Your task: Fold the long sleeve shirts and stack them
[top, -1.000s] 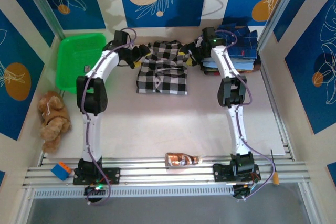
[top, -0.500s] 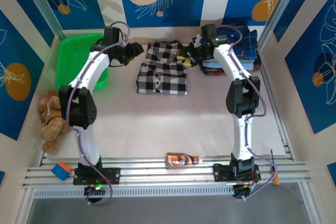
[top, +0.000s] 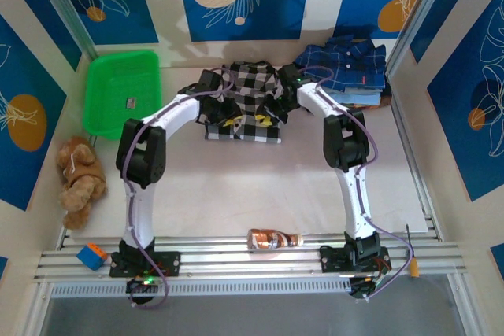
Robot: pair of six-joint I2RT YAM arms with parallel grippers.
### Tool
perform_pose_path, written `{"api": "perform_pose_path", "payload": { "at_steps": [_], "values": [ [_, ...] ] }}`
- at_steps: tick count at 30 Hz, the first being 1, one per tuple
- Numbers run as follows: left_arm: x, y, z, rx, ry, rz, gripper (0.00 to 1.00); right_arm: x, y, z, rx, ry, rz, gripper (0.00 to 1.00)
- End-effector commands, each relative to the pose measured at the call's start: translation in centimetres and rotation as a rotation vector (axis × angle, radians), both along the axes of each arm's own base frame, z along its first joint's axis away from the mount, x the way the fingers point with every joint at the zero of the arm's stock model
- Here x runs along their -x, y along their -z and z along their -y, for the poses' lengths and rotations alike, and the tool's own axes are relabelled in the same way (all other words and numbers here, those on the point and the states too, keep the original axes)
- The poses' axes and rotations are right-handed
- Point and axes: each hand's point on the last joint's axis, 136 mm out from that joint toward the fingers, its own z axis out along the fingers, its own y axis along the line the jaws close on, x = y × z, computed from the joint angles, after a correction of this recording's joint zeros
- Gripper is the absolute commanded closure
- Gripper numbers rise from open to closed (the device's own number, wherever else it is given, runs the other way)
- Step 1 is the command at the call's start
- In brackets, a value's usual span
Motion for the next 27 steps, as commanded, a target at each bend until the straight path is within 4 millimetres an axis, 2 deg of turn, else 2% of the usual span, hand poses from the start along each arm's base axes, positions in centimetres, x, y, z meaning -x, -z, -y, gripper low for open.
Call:
{"api": "perform_pose_path", "payload": {
  "at_steps": [1,5,8,11,14,16,21,25,27],
  "values": [
    [-0.3,4.0,-2.1,-0.108,-0.056,-0.048,0.63,0.6,2.7,0.6,0.038,0.018,-0.049,0.74],
    [-0.7,6.3,-1.9,-0.137,-0.035,-0.066,0.62,1.3,4.7,1.0,0.070,0.032,-0.088,0.74],
    [-0.5,6.9,-1.8,-0.173,0.014,-0.065,0.62,2.1,6.0,1.1,0.089,0.028,-0.123,0.75],
    [0.5,7.4,-2.6,-0.222,0.059,-0.073,0.61,3.1,6.8,1.1,0.116,0.016,-0.150,0.76],
    [1.0,7.2,-3.7,-0.263,0.091,-0.051,0.58,4.9,6.8,0.6,0.111,0.006,-0.205,0.77],
    [0.7,6.9,-4.9,-0.281,0.087,-0.036,0.56,6.8,6.4,-0.9,0.087,-0.019,-0.244,0.77],
    [-1.9,4.4,-7.1,-0.235,0.038,0.015,0.51,12.1,5.4,-7.4,-0.040,-0.054,-0.404,0.73],
    [-4.1,-0.7,-7.6,-0.115,-0.006,0.108,0.39,13.9,4.1,-12.6,-0.122,-0.015,-0.489,0.68],
    [-4.3,-3.8,-7.9,-0.069,-0.015,0.140,0.32,13.6,3.1,-13.2,-0.109,0.037,-0.505,0.65]
  ]
}}
